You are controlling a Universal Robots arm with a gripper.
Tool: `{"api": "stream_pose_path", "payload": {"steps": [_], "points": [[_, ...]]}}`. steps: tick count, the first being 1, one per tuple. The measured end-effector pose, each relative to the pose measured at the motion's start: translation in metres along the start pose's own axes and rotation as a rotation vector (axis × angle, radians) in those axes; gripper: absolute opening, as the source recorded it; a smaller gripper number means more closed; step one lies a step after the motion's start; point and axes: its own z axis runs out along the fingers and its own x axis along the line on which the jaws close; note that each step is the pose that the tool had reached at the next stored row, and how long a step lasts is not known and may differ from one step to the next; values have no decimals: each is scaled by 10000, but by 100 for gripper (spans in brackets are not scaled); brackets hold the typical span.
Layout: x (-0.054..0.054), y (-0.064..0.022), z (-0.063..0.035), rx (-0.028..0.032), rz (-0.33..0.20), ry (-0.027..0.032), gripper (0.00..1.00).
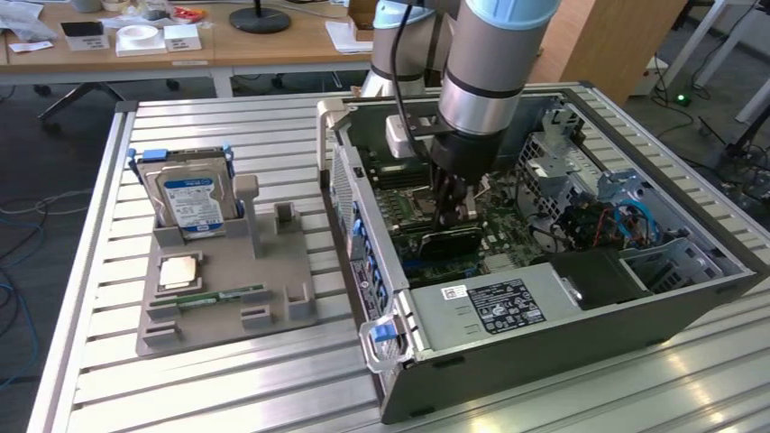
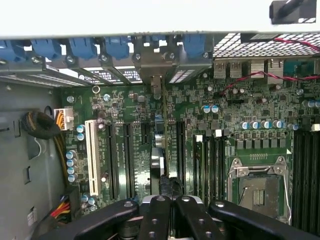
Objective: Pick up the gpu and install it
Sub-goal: 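Press down on the gpu until it lock into place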
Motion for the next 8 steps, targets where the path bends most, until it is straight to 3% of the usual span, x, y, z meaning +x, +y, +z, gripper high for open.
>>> {"api": "stream_pose_path", "payload": {"steps": [8], "points": [[-6,1,22,-2,-1,-17,11]]}}
